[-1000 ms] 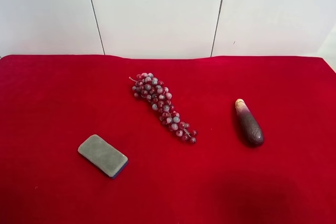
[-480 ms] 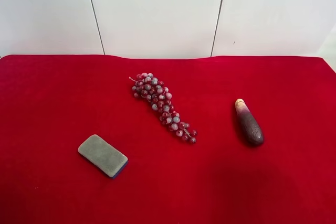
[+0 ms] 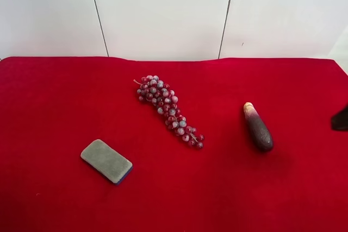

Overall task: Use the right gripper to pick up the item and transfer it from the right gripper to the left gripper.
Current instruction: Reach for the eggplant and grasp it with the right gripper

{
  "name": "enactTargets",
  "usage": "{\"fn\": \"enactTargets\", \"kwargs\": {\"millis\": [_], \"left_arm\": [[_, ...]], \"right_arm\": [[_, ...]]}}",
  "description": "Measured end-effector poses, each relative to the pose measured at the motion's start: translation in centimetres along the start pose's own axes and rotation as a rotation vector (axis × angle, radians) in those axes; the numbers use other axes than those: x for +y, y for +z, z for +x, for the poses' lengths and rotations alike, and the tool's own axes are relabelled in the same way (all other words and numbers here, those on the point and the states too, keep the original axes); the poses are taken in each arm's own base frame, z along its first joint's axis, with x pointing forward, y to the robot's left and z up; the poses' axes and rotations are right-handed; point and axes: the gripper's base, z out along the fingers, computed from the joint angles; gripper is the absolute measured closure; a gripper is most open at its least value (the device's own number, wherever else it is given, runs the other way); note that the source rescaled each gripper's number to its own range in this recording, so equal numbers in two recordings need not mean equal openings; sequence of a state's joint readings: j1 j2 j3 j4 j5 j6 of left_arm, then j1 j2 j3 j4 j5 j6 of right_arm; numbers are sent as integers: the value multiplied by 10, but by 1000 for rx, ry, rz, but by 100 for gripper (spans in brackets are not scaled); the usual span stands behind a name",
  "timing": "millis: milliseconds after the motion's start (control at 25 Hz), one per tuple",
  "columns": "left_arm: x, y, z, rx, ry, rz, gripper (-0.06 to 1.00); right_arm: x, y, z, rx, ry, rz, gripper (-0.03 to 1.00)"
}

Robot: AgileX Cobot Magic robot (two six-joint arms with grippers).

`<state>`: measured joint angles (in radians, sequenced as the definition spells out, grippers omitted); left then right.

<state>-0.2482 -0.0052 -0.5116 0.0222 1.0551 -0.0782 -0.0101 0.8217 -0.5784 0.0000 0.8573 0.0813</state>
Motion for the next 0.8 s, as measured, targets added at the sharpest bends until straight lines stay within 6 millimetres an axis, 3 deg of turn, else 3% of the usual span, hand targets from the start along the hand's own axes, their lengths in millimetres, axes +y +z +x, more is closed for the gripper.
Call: {"fn": "enactTargets", "kwargs": {"millis": [320,640,800], "left_arm": [[0,0,0,0,0,0,-6],[0,0,0,0,0,0,-6],[0,0,0,0,0,0,-6]], "right_arm": [[5,42,-13,133,18,-33,-3],[14,64,-20,168,46,-118,-3],[18,76,-35,190,48,-127,-3]]}}
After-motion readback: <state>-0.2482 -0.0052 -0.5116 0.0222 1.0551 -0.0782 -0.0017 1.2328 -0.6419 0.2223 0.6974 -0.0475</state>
